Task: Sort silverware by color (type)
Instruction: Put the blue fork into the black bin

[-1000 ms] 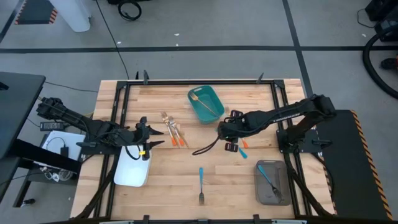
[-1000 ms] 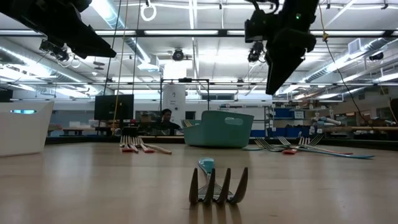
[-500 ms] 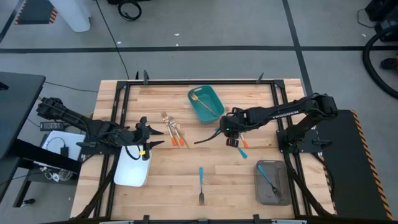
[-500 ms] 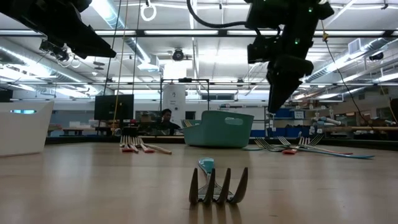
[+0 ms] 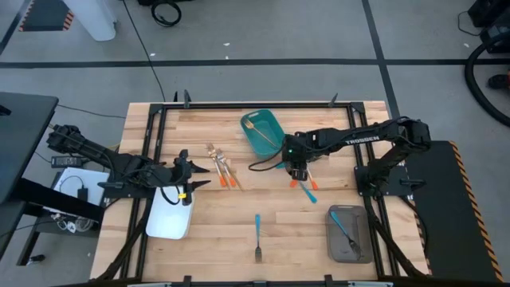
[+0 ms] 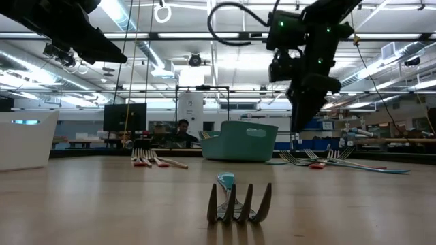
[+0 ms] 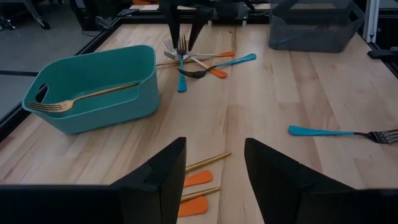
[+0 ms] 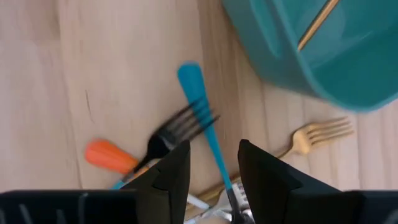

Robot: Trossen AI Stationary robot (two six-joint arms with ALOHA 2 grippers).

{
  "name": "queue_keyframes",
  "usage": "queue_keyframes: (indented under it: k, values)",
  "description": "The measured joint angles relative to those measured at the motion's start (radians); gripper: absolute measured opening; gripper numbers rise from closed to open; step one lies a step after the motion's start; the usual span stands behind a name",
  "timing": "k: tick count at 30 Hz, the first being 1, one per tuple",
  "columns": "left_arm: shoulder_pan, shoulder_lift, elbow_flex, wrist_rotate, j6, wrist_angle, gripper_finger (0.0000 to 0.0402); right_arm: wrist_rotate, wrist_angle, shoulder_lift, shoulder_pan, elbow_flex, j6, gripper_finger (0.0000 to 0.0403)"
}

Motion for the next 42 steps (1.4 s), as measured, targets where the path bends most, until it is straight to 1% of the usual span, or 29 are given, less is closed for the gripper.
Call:
queue_keyframes:
  k: [7,14,20,23,28,32,36,42]
  values:
    - [0.000,0.000,0.000,0.000,0.000,0.000,0.0172,-0.008,0.040,0.000,-0.041,-0.067,-0.022,0.0136]
    - [0.000,0.000,0.000,0.000,0.000,0.000,0.0172,-0.045,0.179,0.001,-0.069,-0.148,-0.060,0.0131]
    - [0.000,0.000,0.000,0.000,-0.004,0.000,0.0172,-0.039,0.166,0.001,-0.053,-0.152,-0.063,0.0126]
    - [0.000,0.000,0.000,0.000,0.001,0.003,0.0172,-0.030,0.173,0.001,-0.044,-0.152,-0.092,0.0125]
    - [0.000,0.000,0.000,0.000,0.000,0.007,0.0172,-0.044,0.224,0.001,-0.069,-0.154,-0.148,0.0125]
    - [0.000,0.000,0.000,0.000,0.000,0.007,0.0172,-0.093,0.254,0.035,-0.098,-0.174,-0.160,0.0125]
    - [0.000,0.000,0.000,0.000,0.000,0.007,0.0172,-0.089,0.243,0.083,-0.102,-0.176,-0.170,0.0125]
    - [0.000,0.000,0.000,0.000,0.001,0.007,0.0172,-0.089,0.243,0.095,-0.102,-0.173,-0.173,0.0115]
